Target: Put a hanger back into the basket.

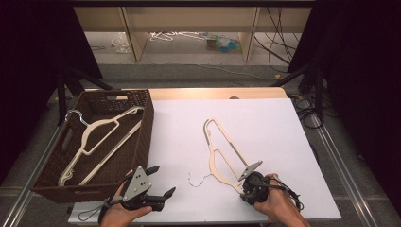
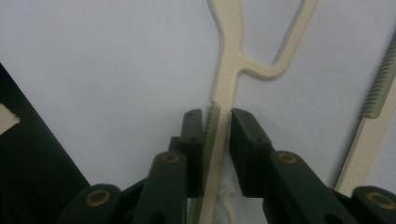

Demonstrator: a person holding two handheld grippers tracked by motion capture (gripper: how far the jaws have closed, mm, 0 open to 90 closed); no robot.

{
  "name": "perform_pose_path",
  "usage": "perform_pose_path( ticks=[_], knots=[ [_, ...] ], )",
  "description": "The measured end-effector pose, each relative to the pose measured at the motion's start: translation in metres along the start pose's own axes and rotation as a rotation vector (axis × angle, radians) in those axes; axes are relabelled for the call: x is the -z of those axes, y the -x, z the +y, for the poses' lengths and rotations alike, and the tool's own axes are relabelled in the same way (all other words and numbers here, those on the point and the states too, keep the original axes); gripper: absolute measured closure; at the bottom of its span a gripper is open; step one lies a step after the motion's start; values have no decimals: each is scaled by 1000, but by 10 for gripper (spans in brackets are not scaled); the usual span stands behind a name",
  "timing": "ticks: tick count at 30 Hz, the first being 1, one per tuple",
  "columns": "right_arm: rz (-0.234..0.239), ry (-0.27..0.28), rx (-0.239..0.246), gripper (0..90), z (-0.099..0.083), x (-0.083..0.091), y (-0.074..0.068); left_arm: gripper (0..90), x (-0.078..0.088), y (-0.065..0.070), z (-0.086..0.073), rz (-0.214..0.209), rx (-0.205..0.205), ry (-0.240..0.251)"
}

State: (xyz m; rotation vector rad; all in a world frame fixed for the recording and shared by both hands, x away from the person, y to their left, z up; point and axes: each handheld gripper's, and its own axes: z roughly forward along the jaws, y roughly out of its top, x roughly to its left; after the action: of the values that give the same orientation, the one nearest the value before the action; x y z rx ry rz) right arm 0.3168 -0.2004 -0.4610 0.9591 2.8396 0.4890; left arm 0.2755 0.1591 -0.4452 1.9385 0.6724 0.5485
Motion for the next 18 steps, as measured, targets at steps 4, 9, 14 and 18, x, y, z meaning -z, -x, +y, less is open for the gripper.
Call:
perform_pose_path(
  ticks=[4, 9, 14, 18],
  knots=[
    [13, 8, -2, 778, -1, 2, 2, 166, 1, -1, 0, -1, -10, -2],
    [30, -3, 8, 791, -6, 6, 10, 169, -2, -1, 0, 6, -14, -7],
    [46, 6, 19, 791, -8, 14, 14, 178, -16, 7, 3, -9, -49, -42],
    [58, 12, 20, 792, -9, 20, 15, 195, -29, 8, 8, -10, -82, -59]
  ],
)
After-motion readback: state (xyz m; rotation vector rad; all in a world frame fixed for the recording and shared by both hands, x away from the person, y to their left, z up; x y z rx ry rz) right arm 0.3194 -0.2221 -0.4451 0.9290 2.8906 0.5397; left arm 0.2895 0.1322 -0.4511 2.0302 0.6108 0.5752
